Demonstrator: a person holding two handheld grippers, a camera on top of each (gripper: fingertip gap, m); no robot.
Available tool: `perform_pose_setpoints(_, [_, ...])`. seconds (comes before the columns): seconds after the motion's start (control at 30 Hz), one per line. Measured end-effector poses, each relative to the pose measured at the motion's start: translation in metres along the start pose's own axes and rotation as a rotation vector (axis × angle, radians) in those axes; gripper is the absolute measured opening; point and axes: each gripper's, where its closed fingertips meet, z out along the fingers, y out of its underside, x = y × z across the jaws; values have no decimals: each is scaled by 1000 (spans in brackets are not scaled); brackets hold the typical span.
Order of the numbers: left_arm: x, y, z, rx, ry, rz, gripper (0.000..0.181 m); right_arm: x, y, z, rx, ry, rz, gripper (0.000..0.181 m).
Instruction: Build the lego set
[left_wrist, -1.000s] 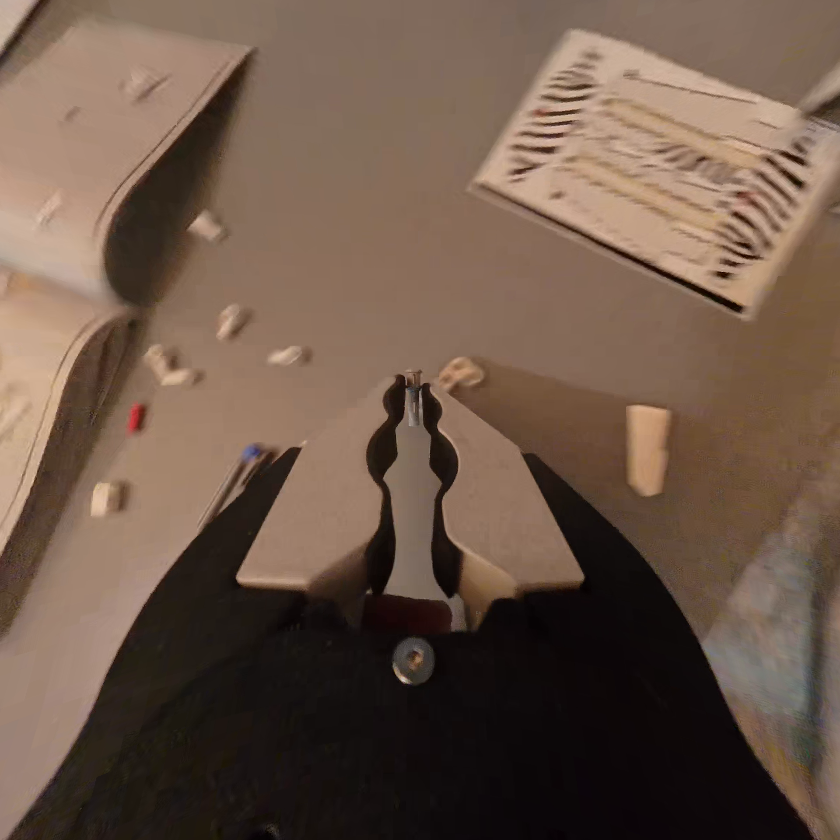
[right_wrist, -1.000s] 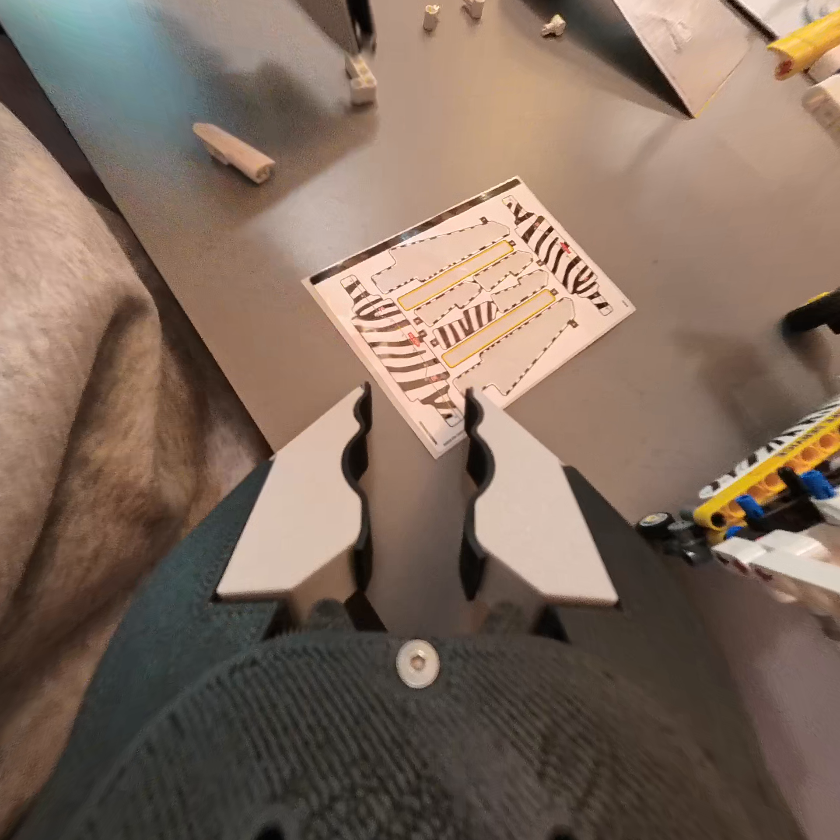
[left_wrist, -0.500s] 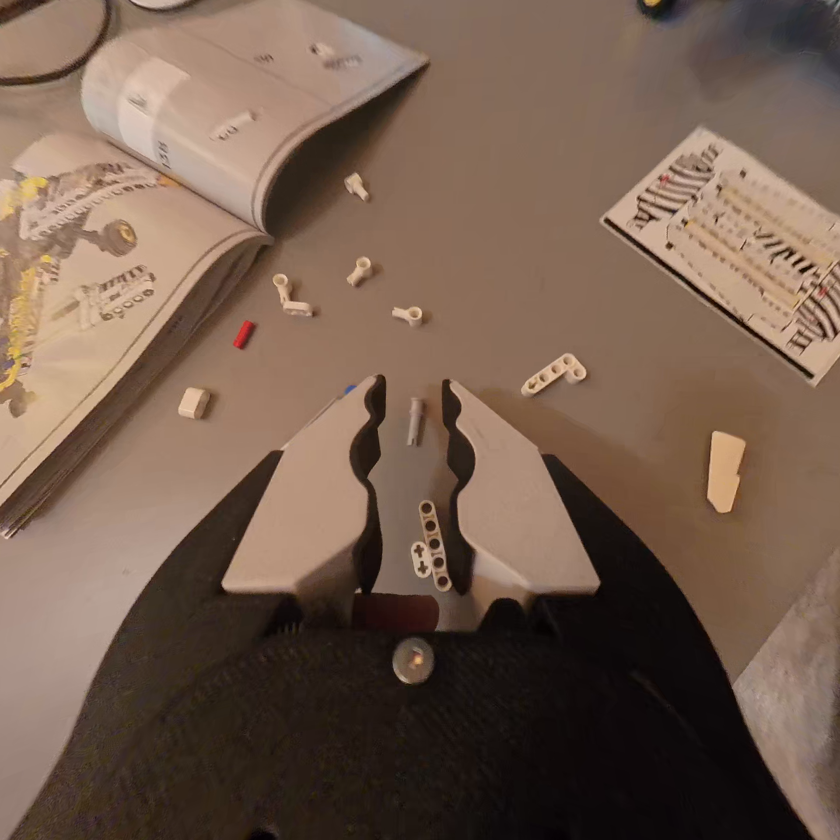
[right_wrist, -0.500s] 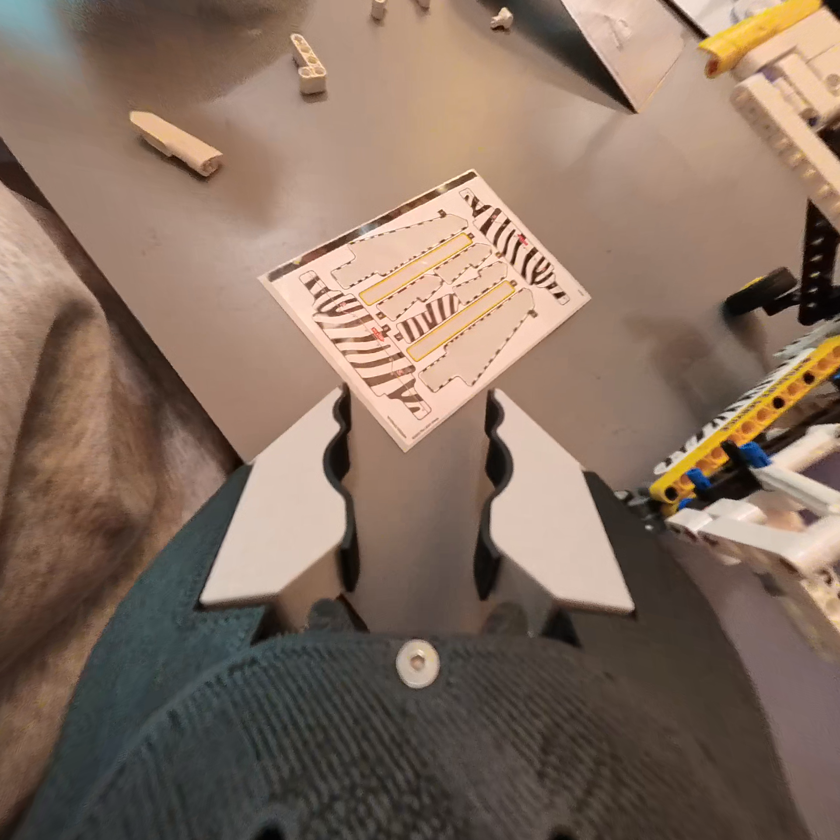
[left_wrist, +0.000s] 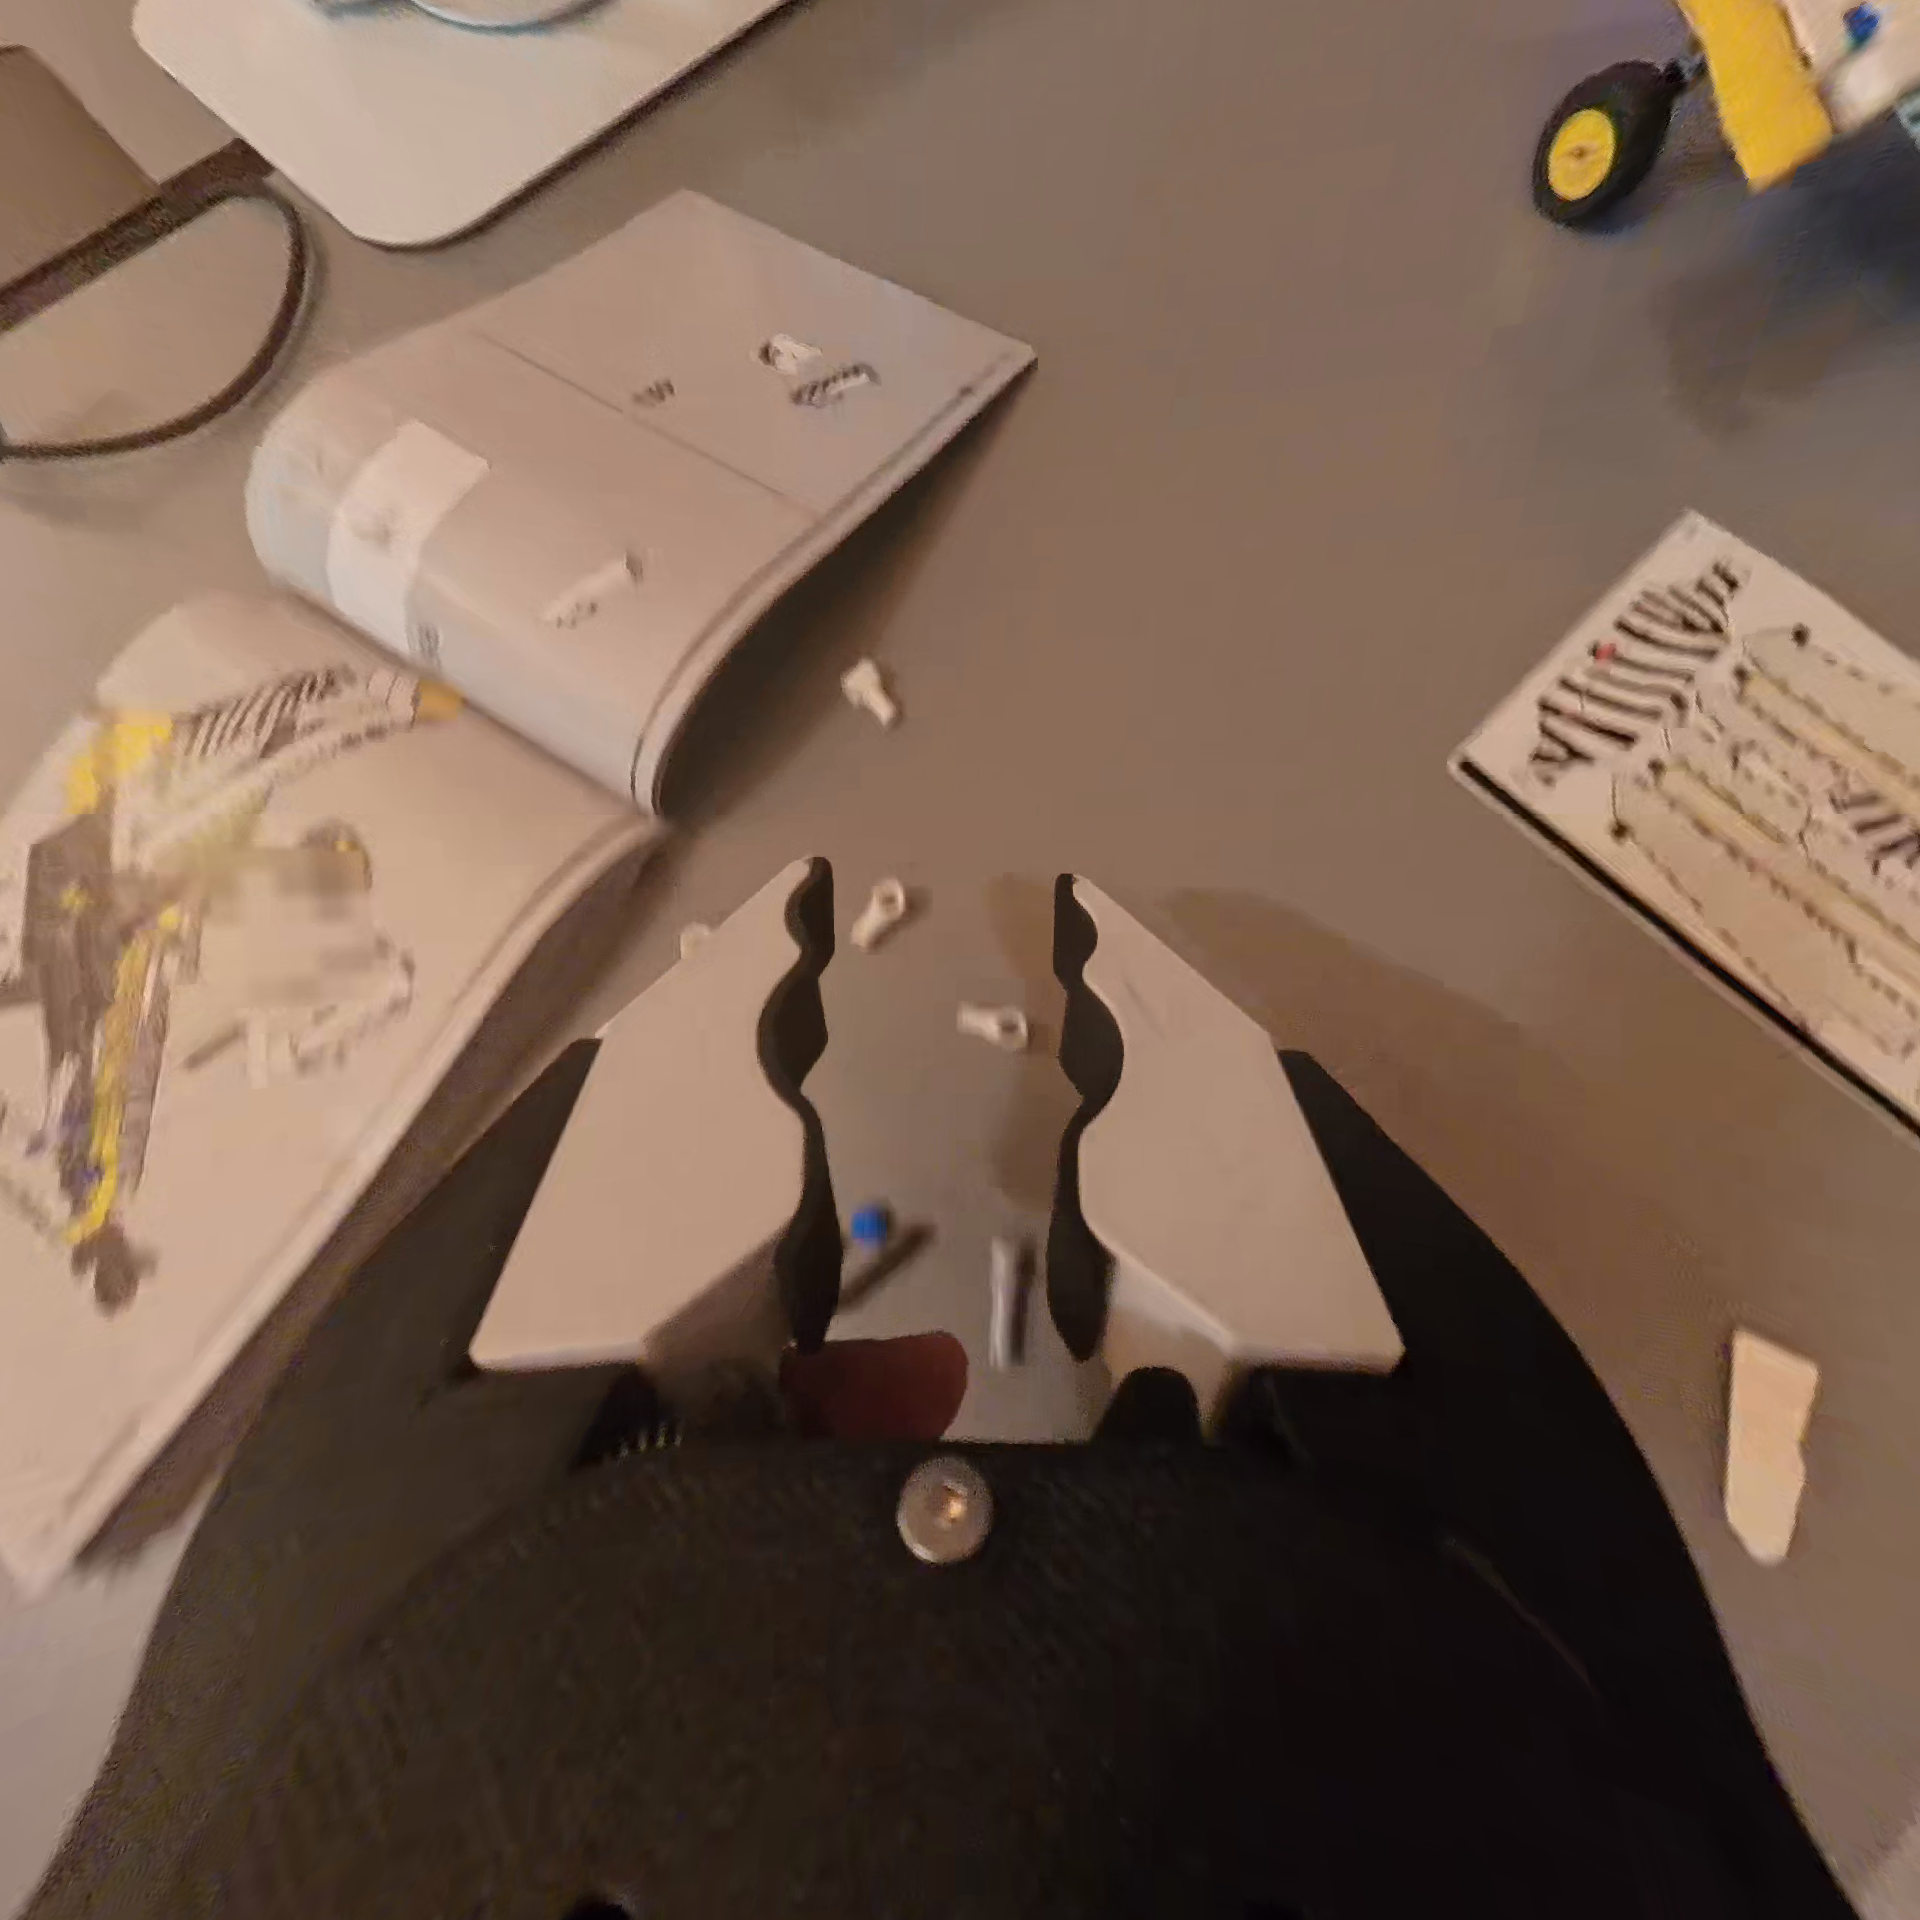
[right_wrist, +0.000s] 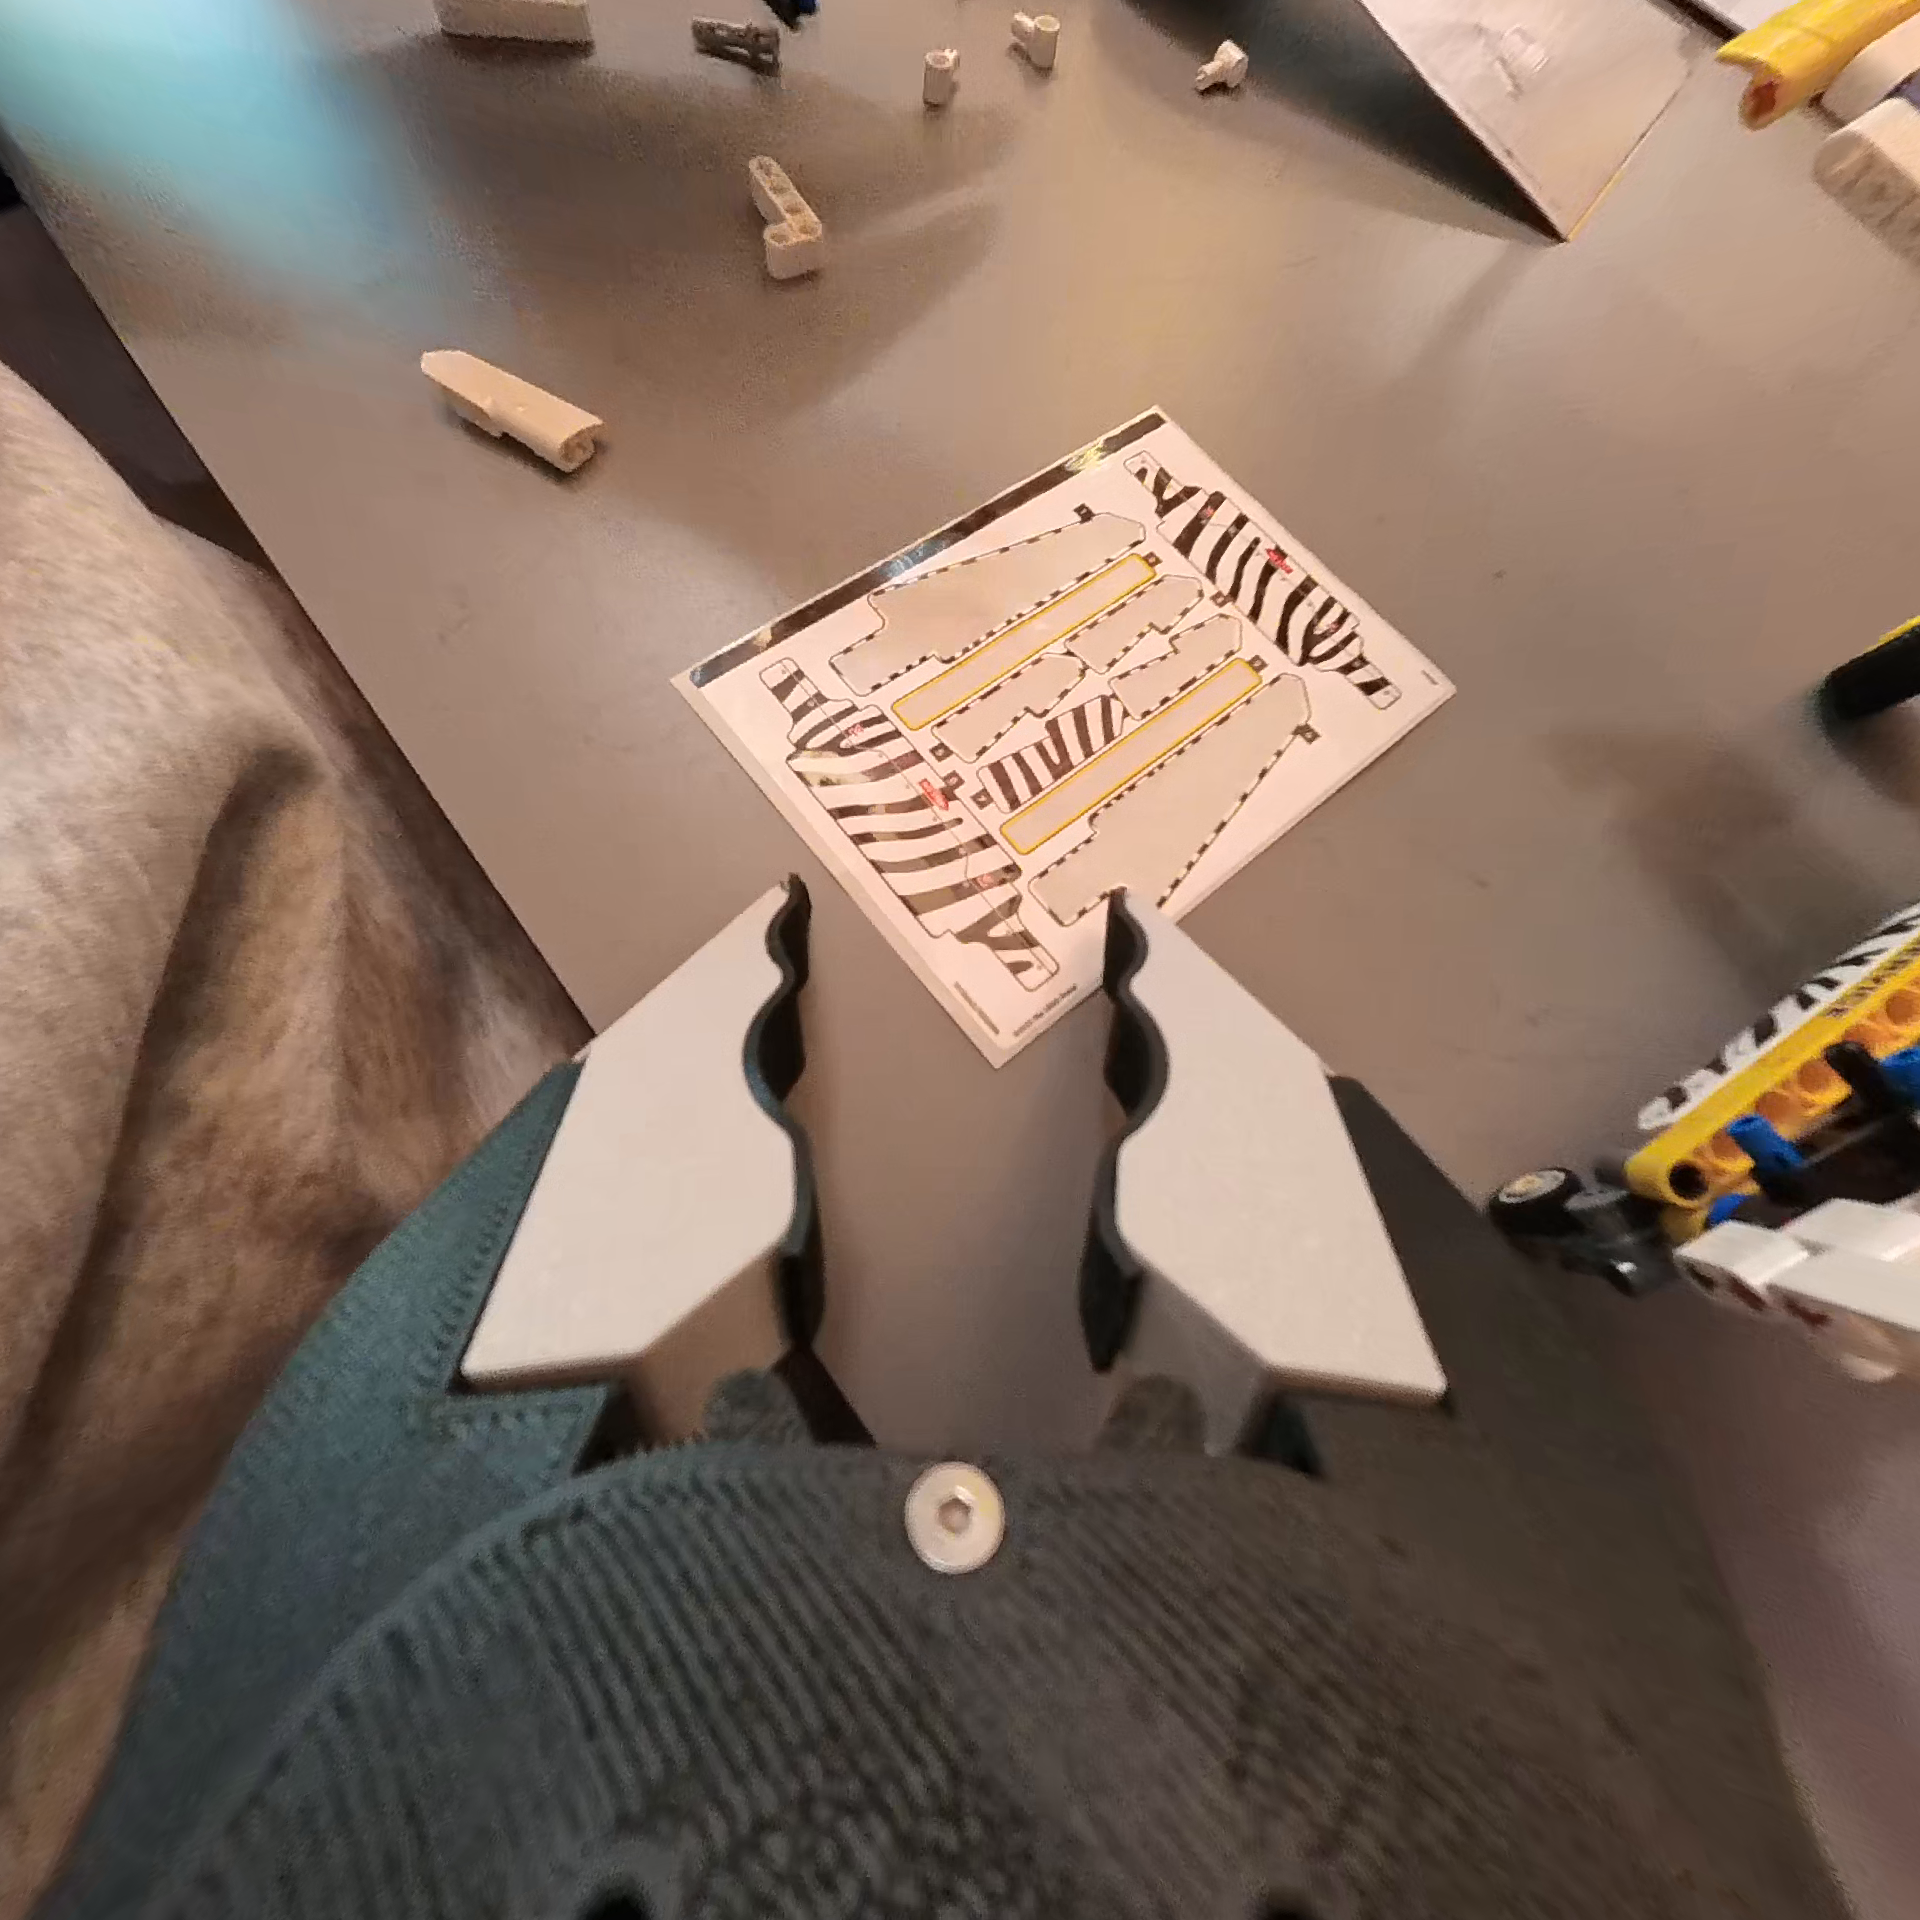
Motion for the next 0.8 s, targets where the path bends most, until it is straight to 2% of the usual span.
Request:
perform_pose_setpoints(0.1, [1,-22,33,-42,113,-21,43,1,0,0,5,10,3,58])
perform_pose_setpoints(0.2, [-16,-20,63,-132,81,14,41,3,-1,1,7,26,2,59])
perform_pose_setpoints(0.27, [-20,-13,73,-189,88,33,25,3,-2,2,10,27,-3,58])
perform_pose_setpoints(0.3, [-15,-11,74,-201,124,29,10,3,-2,2,13,27,-8,58])
perform_pose_setpoints(0.4, [-11,-11,62,-185,156,5,7,5,-2,2,16,22,0,60])
perform_pose_setpoints(0.5, [-27,-6,38,-161,77,16,8,7,-2,3,27,12,28,58])
perform_pose_setpoints(0.6, [-47,14,5,-176,41,-38,8,8,-2,3,28,7,38,58])
perform_pose_setpoints(0.7, [-60,44,-26,-210,64,-117,8,8,-2,3,31,9,38,57])
perform_pose_setpoints(0.8, [-61,66,-40,-192,113,-171,8,8,-5,4,34,19,17,54])
